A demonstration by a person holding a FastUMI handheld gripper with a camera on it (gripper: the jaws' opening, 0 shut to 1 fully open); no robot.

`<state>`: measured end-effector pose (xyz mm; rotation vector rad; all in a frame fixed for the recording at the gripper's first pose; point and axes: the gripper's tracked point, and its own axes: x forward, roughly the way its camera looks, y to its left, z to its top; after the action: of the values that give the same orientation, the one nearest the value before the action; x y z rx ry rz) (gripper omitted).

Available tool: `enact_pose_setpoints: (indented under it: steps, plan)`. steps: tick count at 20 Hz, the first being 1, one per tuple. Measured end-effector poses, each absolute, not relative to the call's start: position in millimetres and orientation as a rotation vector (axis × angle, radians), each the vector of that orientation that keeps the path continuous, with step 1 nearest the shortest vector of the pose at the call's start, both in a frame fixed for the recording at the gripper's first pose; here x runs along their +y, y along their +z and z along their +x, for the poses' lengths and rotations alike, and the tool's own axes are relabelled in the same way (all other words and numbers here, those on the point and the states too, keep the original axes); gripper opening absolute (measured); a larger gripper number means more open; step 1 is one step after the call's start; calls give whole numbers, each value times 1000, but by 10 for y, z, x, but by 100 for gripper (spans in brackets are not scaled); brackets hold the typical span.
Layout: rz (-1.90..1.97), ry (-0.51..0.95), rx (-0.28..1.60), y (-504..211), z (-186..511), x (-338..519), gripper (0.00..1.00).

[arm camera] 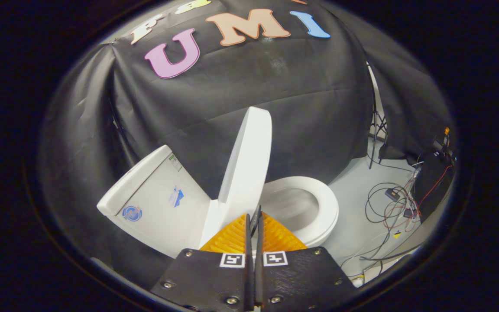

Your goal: Open the toilet lid.

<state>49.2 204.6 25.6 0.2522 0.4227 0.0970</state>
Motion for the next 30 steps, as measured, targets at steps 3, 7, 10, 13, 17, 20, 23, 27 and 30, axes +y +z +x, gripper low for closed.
enact_pose_setpoints:
  steps: [3, 7, 10, 13, 17, 20, 23, 27, 30]
  plan:
    - [247, 77, 423, 298, 493, 2077, 1]
    - [212, 42, 410, 309, 488, 2117, 1]
    - [191, 52, 394, 349, 477, 2196, 2]
    - [200, 62, 382, 382, 468, 2265, 1]
    - [203, 77, 388, 390, 456, 2328, 1]
    - [196, 95, 397, 406, 448, 2417, 1]
    - [165, 94, 384, 450, 432, 2478, 1]
    - [145, 110, 370, 497, 417, 2615, 1]
    - [122, 121, 363, 520, 410, 2691, 1]
